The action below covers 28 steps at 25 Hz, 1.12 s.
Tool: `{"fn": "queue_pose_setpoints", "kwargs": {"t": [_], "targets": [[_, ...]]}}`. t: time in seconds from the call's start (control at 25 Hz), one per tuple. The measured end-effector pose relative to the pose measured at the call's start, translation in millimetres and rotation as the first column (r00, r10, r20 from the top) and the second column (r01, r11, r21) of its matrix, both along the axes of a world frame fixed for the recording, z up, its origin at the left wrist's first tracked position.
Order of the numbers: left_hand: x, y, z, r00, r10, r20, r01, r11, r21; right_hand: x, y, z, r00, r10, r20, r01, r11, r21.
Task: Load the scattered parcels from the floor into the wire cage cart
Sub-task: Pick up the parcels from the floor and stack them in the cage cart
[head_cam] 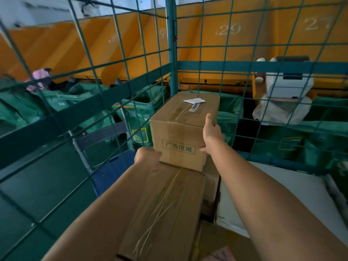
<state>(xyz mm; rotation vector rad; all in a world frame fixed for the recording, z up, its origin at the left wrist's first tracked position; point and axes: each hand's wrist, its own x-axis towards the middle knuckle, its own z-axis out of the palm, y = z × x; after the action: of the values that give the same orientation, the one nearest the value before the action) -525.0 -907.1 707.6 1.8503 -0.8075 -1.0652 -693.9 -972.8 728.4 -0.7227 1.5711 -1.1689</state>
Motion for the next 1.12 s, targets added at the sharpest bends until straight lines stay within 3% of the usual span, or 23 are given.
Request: {"fn": "queue_pose_setpoints", "kwargs": {"t": [0.08,0.32,0.52,0.76,0.88,1.12], "targets": [[9.6,24.0,0.2,0.997,-0.049,0.064,0.051,0.998,-0.042,-5.0,26.0,-3.6,1.0,-0.001,-0.023,0.001,0.999,-0.038],[27.8,106.7,-9.3,0.973,-0.142,0.18,0.162,0.982,-0.099,-2.5,141.0,-6.6,0.997,0.044,-0.069,-0.04,0.998,0.05],[33.3,182.0,-29.7,0.981,-0.171,0.088,0.178,0.981,-0.076,22.1,253.3,-27.4,0.99,0.118,-0.081,-0.11,0.989,0.098],[54.8,339.2,-54.9,0.991,0.0,0.133,0.007,0.999,-0.052,47.9,371.9,-64.9,0.908,0.376,-0.183,-0.345,0.921,0.18],[68.8,449.4,-81.6,0.969,0.167,0.18,-0.176,0.984,0.037,78.1,438.8,-91.7,0.83,0.548,-0.104,-0.515,0.825,0.233],[125.8,652.8,-113.0,0.873,0.395,0.286,-0.456,0.869,0.191,176.1,573.3,-127.9,0.487,0.867,-0.102,-0.822,0.495,0.281]]}}
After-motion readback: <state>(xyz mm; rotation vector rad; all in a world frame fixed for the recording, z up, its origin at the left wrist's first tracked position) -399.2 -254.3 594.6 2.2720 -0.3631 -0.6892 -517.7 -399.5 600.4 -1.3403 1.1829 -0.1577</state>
